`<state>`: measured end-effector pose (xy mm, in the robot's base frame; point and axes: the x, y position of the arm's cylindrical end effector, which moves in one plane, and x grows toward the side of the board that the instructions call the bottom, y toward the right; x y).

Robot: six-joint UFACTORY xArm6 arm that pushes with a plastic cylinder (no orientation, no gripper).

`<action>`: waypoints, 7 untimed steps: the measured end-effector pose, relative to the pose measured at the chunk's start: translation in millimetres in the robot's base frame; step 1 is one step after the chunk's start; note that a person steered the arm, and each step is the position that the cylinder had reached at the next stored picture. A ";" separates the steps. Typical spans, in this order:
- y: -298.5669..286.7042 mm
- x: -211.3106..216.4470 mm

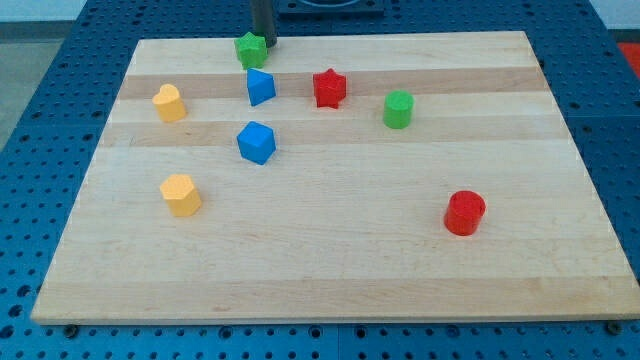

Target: Move green star away from blue triangle

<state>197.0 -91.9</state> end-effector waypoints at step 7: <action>21.0 59.9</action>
<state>256.8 -71.0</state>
